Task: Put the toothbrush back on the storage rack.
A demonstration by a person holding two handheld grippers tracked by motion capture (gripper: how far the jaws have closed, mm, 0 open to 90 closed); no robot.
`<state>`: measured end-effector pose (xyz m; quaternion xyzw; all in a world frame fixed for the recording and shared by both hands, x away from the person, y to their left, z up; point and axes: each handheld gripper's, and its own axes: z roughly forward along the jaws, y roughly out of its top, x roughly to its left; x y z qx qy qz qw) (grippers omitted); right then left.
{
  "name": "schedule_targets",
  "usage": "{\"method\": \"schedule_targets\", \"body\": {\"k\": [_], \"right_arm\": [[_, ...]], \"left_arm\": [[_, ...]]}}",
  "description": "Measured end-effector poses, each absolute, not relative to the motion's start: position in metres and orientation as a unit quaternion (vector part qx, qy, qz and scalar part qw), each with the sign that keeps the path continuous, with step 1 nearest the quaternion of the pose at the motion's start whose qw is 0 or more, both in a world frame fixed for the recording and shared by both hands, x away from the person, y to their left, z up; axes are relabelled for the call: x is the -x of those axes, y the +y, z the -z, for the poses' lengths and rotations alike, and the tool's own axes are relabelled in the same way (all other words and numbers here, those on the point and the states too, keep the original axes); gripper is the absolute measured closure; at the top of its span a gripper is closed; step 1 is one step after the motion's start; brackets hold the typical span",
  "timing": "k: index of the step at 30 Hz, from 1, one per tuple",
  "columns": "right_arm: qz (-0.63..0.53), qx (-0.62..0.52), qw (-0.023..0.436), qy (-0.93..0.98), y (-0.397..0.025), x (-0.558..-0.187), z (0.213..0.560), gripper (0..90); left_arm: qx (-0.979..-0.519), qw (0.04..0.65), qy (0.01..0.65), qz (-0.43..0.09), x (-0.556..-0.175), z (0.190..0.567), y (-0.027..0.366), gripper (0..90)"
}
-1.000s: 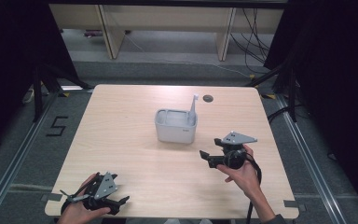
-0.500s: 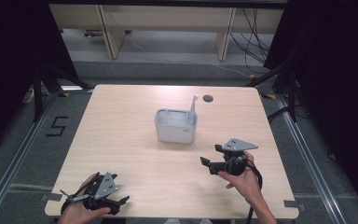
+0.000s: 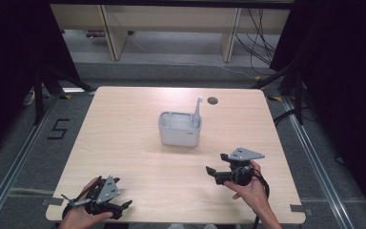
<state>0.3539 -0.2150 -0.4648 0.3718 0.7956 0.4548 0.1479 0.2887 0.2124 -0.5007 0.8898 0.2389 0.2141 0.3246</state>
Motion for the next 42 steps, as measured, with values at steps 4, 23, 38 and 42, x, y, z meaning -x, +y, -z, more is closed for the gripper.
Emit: {"method": "schedule_targets", "body": {"k": [4, 23, 38, 42], "right_arm": [[-0.453, -0.374, 0.14, 0.797, -0.215, -0.35, 0.468, 22.4], [-0.453, -0.372, 0.115, 0.802, -0.216, -0.336, 0.479, 19.5], [-0.437, -0.366, 0.12, 0.813, -0.217, -0.327, 0.483, 16.7], [-0.436, -0.372, 0.108, 0.812, -0.217, -0.324, 0.485, 16.6]], "left_arm": [[-0.887, 0.331, 0.244, -0.213, -0.288, 0.501, 0.212, 15.2], [-0.89, 0.324, 0.239, -0.214, -0.289, 0.501, 0.212, 15.3], [-0.89, 0.323, 0.239, -0.215, -0.289, 0.501, 0.212, 15.3], [-0.887, 0.329, 0.242, -0.214, -0.289, 0.501, 0.212, 15.3]]}}
